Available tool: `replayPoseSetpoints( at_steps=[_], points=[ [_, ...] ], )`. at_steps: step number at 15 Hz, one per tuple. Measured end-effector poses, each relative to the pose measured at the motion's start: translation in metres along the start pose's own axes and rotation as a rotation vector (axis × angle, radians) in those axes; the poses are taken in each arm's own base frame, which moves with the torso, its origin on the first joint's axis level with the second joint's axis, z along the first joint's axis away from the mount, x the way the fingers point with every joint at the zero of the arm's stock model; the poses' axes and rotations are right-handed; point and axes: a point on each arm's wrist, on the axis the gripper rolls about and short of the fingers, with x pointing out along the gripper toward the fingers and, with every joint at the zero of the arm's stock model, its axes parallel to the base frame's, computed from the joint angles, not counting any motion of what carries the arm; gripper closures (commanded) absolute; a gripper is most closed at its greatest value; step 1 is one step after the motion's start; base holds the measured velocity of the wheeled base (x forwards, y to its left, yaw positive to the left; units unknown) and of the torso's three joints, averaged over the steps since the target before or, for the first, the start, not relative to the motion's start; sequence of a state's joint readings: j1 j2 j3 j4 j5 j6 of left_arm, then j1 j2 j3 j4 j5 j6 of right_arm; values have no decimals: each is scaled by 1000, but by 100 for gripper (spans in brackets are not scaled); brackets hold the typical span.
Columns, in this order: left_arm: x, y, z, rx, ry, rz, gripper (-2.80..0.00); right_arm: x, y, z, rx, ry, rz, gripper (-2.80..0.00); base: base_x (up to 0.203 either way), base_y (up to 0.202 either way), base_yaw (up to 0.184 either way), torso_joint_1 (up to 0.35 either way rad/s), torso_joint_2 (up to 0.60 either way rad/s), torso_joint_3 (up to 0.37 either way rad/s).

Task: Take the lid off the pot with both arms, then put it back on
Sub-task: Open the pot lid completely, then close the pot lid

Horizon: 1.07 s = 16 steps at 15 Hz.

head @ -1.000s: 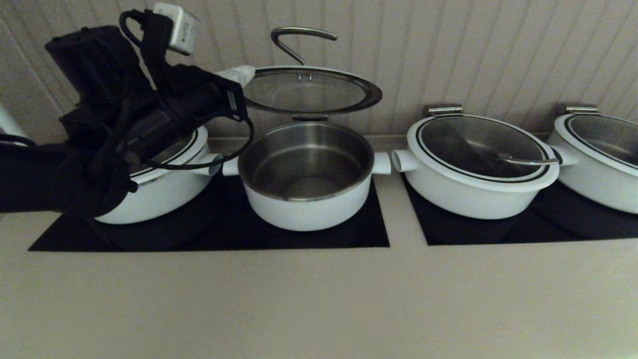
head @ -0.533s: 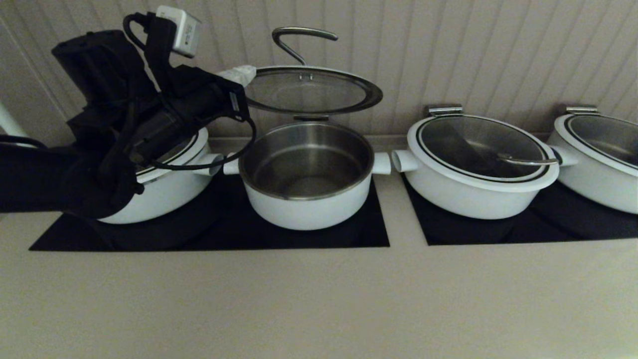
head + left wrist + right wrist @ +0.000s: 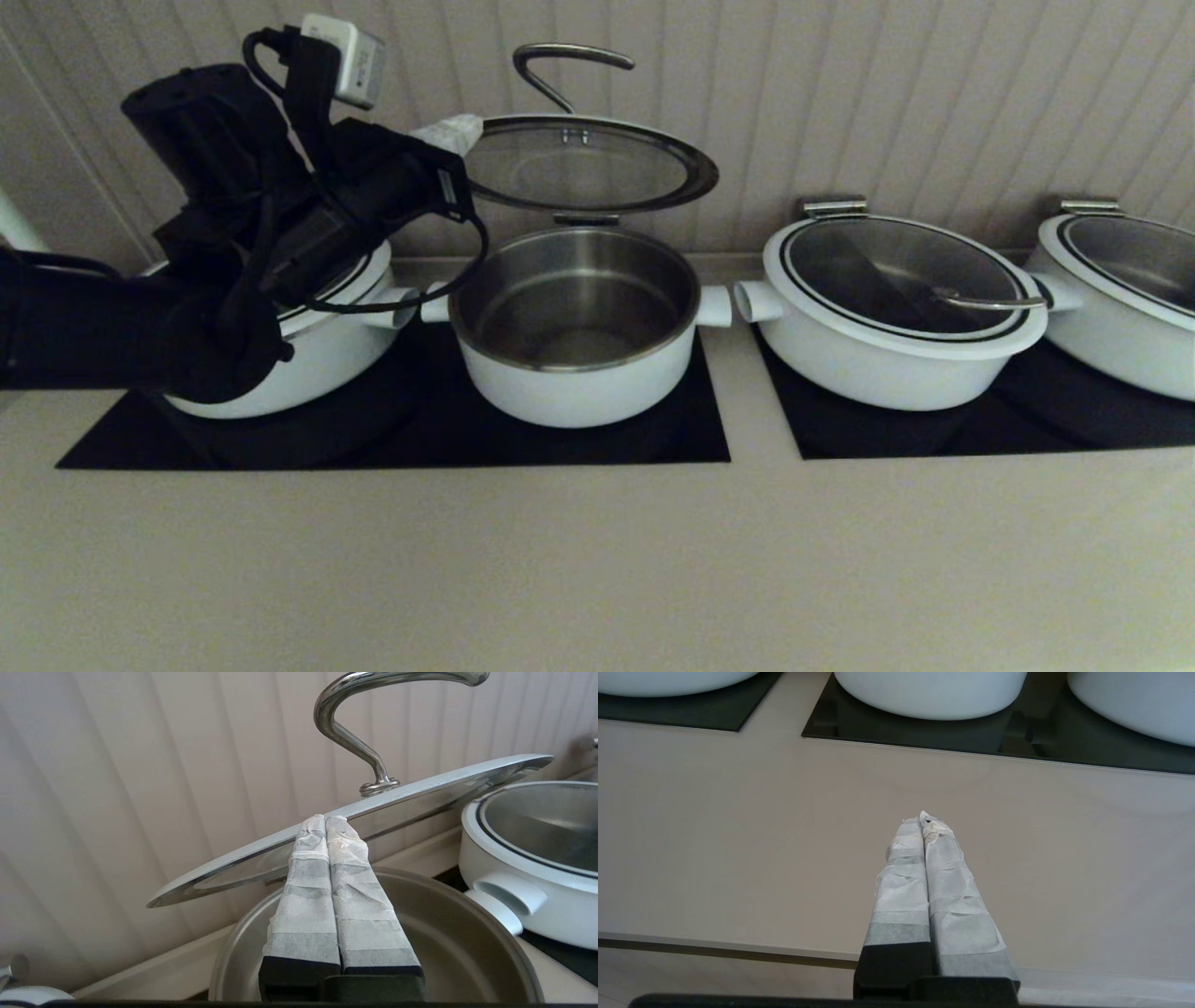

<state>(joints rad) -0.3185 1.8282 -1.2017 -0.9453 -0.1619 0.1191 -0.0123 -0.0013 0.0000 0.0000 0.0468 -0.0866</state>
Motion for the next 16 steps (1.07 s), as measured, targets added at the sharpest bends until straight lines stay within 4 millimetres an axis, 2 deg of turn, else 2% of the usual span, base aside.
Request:
replayPoseSetpoints(
  at_steps=[16],
  points=[
    [14, 17, 9, 43, -101, 45, 0, 0, 0, 0, 0, 0, 0, 0, 0, 0, 0, 0, 0, 0]
  ],
)
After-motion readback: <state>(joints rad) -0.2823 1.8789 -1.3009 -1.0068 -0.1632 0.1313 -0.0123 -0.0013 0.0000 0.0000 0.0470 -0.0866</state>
